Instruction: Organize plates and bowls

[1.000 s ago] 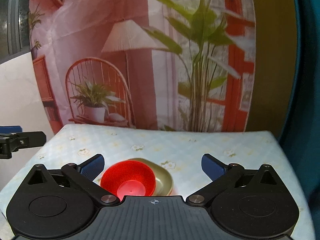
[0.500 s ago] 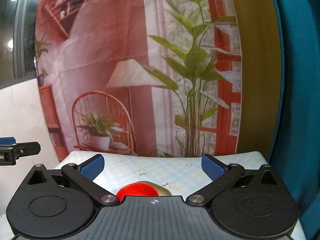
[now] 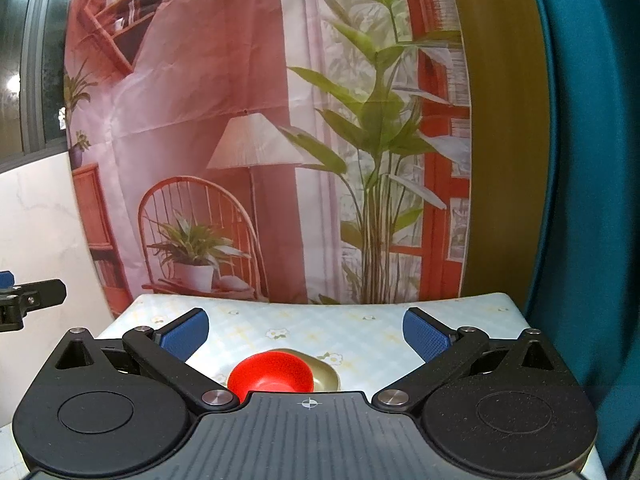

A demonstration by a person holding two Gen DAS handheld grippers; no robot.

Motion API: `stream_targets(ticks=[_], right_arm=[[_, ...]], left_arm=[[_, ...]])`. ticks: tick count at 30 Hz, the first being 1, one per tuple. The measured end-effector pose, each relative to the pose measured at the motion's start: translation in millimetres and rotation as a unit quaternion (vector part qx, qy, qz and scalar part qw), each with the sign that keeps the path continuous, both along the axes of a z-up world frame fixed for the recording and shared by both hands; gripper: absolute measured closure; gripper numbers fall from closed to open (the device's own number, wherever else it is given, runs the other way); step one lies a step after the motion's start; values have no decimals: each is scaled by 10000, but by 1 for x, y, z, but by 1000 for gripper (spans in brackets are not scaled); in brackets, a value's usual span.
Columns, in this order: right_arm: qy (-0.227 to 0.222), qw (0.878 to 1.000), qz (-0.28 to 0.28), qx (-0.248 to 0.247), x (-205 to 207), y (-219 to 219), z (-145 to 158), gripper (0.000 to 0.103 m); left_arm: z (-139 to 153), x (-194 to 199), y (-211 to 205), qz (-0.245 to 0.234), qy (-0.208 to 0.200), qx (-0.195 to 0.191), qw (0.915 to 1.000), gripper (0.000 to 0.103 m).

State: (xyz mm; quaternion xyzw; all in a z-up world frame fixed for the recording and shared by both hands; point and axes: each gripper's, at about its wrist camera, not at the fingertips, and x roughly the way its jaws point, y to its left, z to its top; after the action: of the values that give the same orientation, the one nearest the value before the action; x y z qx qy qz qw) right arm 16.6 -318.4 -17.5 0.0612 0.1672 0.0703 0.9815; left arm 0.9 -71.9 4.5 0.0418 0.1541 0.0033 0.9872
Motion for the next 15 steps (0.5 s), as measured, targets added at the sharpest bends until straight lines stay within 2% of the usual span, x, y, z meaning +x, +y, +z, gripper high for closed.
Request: stream_targets(ticks=[15], right_arm=[[38, 10000, 34, -14, -3, 2, 0, 0]], left_arm=[[0, -2, 3, -6, 30, -6, 10000, 0]])
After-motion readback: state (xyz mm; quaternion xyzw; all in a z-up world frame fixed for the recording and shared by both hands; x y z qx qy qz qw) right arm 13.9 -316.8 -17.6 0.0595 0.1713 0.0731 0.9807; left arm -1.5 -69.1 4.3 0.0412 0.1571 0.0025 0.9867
